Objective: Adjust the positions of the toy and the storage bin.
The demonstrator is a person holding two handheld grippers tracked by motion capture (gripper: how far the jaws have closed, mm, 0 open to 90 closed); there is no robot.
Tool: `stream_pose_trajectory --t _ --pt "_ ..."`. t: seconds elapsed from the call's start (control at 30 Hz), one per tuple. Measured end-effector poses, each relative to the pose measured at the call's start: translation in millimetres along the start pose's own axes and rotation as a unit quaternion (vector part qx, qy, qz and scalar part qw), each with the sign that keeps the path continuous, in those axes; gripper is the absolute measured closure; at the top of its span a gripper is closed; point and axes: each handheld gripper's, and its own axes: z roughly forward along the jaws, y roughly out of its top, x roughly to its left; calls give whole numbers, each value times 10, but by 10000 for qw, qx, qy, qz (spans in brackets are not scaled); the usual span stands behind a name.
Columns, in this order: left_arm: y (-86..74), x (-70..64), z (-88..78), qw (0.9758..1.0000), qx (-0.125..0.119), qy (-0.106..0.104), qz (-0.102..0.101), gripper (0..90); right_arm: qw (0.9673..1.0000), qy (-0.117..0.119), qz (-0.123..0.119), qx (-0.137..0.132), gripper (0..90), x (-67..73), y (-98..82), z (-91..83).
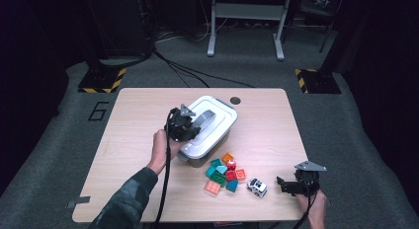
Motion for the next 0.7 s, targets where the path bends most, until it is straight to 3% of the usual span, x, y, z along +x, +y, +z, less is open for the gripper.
stream_pose_trajectory --t 0.2,0.37,0.5,0.57,0.7 --pt "-69 -3 -78 9999 25 -85 -56 644 10000 -4 2 6 15 0 1 -1" --pt "17 58 -58 9999 5 -133 -48 436 10000 -3 3 4 15 0 0 0" --pt "131 73 1 9998 28 -208 -35 421 10000 0 5 -4 15 -1 0 1" --pt "177 86 56 9996 84 -272 64 425 10000 0 4 -2 15 -1 0 1" --pt "232 112 153 9994 128 -334 36 503 10000 -4 5 2 15 0 0 0"
